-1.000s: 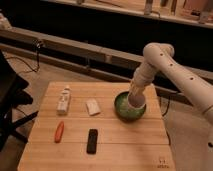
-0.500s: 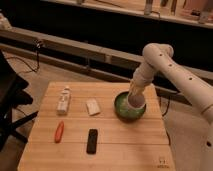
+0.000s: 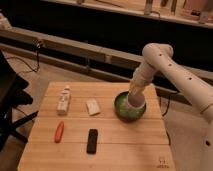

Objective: Place the ceramic cup in the ceramic bowl

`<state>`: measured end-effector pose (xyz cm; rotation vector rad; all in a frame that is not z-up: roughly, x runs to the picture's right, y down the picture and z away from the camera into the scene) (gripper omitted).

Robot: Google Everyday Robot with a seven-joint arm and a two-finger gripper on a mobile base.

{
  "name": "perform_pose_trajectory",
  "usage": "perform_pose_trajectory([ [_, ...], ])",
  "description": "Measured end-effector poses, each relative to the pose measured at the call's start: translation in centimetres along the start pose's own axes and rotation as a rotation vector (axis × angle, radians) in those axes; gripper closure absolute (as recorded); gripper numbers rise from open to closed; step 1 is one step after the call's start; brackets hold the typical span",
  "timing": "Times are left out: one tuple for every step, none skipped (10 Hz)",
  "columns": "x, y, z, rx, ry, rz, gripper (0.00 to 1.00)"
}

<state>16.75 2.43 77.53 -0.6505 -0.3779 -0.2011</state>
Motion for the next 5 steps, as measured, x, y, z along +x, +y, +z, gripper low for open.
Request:
perform_pose_trajectory([
  [-0.02, -0.05, 0.08, -0.001, 0.0, -0.002, 0.46],
  [-0.02, -0.08, 0.06, -0.001, 0.0, -0.003, 0.46],
  [-0.03, -0.12, 0.06, 0.0, 0.0, -0.004, 0.46],
  [0.01, -0.14, 0.07, 0.0, 0.001, -0.005, 0.46],
  [0.02, -0.2, 0.09, 0.0, 0.0, -0.006, 0.46],
])
